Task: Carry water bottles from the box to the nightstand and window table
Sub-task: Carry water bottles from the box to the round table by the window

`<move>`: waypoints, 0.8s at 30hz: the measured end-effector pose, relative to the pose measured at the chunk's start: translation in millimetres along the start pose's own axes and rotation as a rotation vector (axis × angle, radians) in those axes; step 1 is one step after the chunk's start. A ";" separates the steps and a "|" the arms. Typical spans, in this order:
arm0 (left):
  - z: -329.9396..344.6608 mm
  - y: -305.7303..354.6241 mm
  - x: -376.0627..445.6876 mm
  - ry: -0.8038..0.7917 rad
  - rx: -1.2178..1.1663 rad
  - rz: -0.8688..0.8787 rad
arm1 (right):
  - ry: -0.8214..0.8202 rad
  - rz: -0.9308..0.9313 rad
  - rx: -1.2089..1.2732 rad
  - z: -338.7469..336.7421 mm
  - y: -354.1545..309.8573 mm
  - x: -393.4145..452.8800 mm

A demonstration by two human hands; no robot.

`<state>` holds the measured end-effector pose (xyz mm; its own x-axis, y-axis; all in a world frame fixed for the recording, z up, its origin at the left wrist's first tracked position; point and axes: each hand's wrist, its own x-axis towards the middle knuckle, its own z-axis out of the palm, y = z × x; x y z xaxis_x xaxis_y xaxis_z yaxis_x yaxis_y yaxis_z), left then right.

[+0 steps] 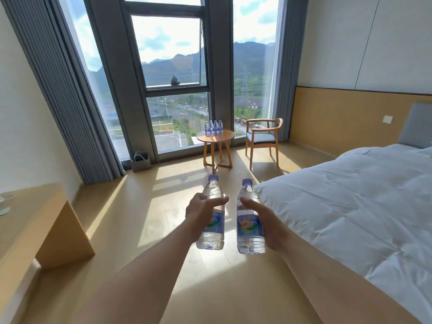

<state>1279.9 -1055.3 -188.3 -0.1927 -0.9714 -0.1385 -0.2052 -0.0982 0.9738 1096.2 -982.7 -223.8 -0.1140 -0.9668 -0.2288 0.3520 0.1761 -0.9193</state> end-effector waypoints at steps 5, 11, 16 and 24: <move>0.2 15.6 95.5 -0.015 0.009 0.002 | 0.025 -0.004 0.016 -4.3 -31.4 86.8; 22.2 9.8 217.6 -0.006 0.032 0.000 | -0.012 0.007 0.028 -21.9 -53.7 203.5; 53.8 21.2 333.5 0.012 0.051 -0.013 | -0.016 0.018 -0.030 -58.3 -85.4 324.5; 91.5 65.1 508.4 0.034 -0.010 -0.044 | -0.013 0.053 -0.077 -105.7 -163.5 501.1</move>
<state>1080.8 -1535.8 -211.8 -0.1508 -0.9729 -0.1751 -0.2028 -0.1430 0.9687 883.4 -1476.3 -222.0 -0.0849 -0.9580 -0.2739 0.2844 0.2401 -0.9281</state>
